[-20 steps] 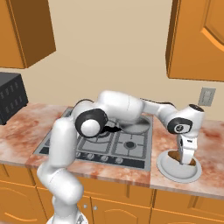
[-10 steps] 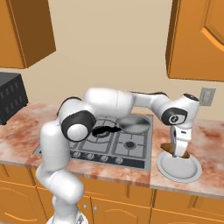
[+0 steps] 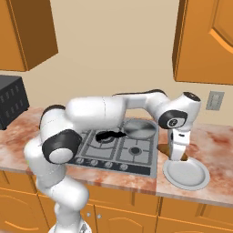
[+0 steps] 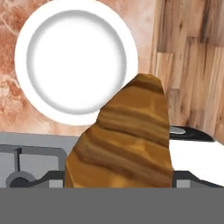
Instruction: Pick the croissant and place it on the pan. Then turn on the stove to warm the croissant.
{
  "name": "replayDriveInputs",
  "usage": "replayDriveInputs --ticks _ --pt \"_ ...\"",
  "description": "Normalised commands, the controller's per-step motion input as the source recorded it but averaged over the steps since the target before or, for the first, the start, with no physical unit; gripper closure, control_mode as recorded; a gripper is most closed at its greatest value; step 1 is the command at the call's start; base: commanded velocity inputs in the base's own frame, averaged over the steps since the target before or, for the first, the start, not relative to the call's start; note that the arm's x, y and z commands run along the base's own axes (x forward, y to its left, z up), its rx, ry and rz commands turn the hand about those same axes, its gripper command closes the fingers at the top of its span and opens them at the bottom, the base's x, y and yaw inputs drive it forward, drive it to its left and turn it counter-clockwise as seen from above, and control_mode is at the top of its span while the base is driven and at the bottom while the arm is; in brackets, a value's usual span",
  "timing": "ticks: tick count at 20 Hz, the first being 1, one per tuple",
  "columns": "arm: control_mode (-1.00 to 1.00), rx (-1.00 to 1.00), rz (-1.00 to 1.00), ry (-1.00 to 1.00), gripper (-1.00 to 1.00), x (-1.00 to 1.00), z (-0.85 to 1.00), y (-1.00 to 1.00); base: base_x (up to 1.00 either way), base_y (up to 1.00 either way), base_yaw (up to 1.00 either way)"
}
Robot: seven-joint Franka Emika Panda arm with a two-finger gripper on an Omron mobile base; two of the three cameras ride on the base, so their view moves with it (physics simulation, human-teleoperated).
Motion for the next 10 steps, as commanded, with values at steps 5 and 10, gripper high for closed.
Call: replayDriveInputs --ticks 5,10 --pt "-1.0 -0.02 0.01 -0.01 1.0 -0.03 0.27 0.75 0.0 0.0 0.0" --pt "-1.0 -0.03 0.0 -0.03 1.0 -0.03 0.16 0.77 0.0 0.0 0.0"
